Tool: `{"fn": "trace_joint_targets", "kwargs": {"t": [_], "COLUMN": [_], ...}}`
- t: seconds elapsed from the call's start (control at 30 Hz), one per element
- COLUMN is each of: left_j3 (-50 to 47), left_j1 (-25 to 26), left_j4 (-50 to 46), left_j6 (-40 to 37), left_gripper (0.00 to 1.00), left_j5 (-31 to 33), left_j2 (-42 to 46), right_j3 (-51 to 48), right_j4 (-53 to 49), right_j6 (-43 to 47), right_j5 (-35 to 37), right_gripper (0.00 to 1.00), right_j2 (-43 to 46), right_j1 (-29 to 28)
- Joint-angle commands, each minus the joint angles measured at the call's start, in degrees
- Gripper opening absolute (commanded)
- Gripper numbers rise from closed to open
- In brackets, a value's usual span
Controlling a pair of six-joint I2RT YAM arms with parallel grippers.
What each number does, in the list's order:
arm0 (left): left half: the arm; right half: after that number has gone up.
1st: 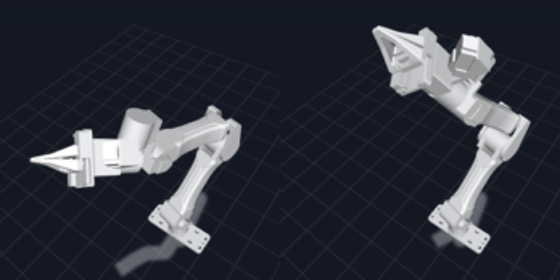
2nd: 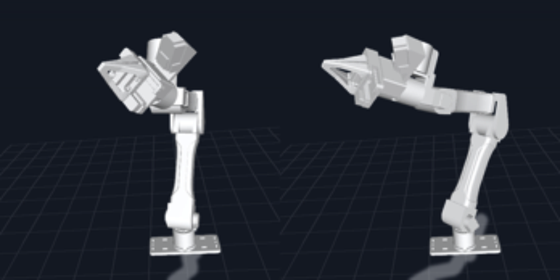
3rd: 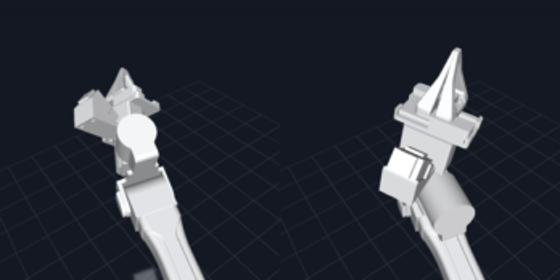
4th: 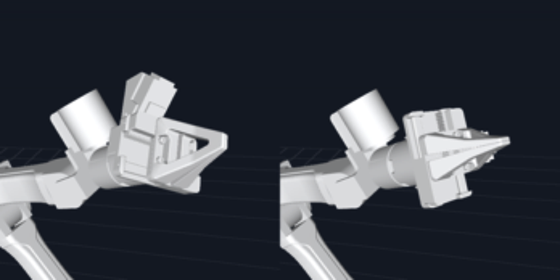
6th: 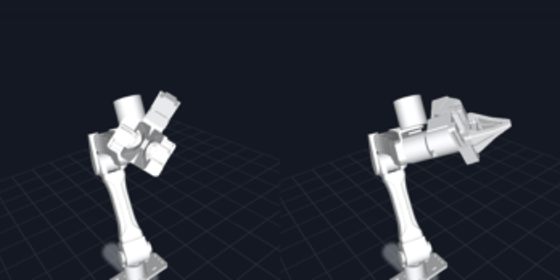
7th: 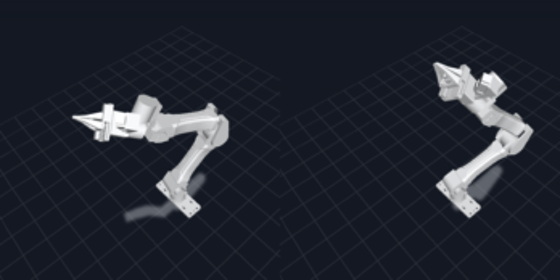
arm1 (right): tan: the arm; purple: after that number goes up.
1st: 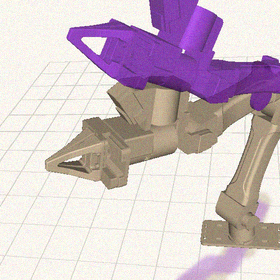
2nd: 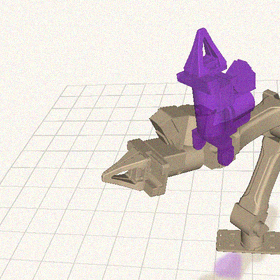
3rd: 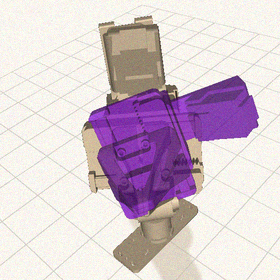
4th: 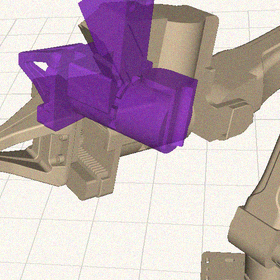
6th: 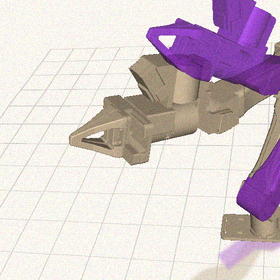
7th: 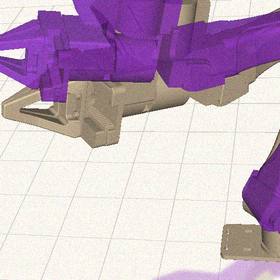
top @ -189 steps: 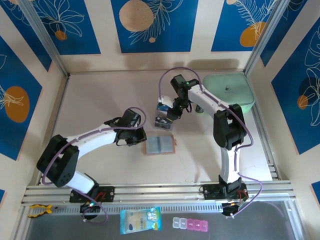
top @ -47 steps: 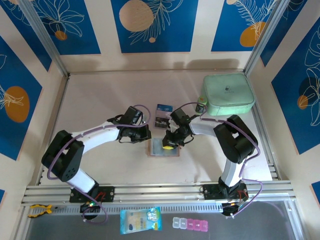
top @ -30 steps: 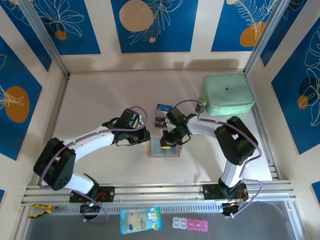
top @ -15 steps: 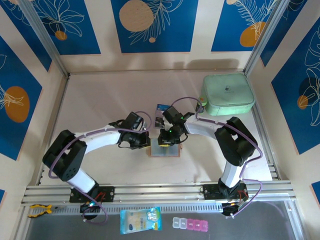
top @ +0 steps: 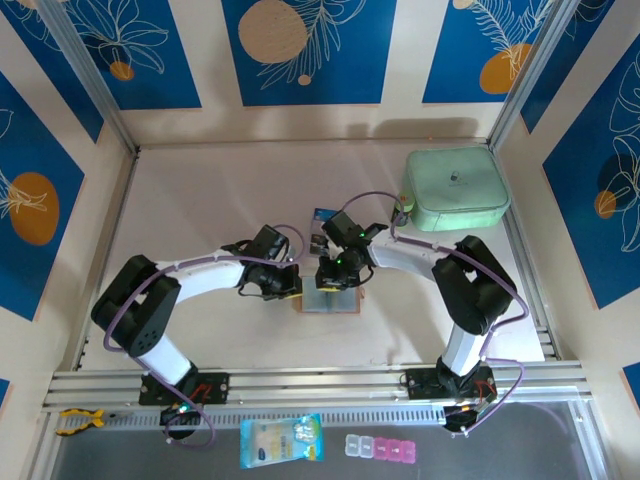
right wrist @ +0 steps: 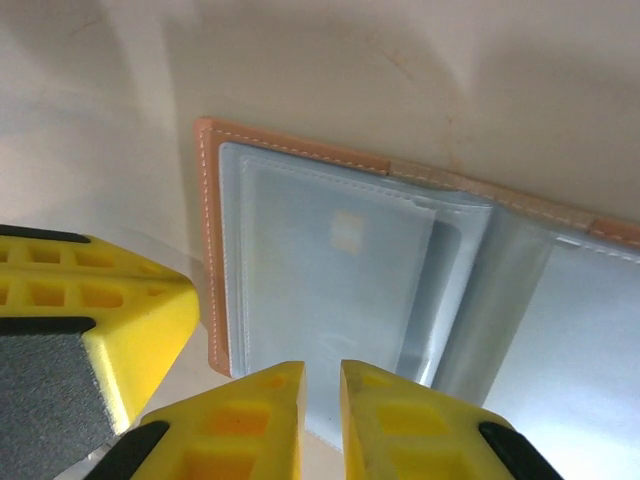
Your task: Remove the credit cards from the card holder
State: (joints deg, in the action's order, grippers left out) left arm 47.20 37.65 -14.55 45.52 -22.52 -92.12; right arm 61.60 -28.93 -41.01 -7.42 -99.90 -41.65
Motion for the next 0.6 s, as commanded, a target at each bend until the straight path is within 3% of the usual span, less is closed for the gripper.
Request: {"fn": "trace_joint_targets", "kwargs": {"t": [0.0, 0.1, 0.57], "left_j3": [0.05, -0.53, -0.61], "left_j1": [0.34, 0.32, 0.32], "left_j4": [1.36, 1.58, 1.14], "left_j6": [0.4, 0.01, -0.17], "left_gripper": [0.04, 0.04, 0.03], "left_j5": [-0.83, 0.24, 3.04], "left_j2": [0.05, 1.55, -0.57], "right_j3": [-0.34, -0.97, -0.68], "right_j4": [-0.12, 0.31, 0.58], "right_j6": [-2.17, -2.97, -3.2], "right_j5": [2.39, 5.91, 4.79], "right_gripper": [0.18, 0.21, 0.26], "right_j2": [1.77, 2.92, 3.2], "right_j1": [-1.84, -3.32, -3.13]}}
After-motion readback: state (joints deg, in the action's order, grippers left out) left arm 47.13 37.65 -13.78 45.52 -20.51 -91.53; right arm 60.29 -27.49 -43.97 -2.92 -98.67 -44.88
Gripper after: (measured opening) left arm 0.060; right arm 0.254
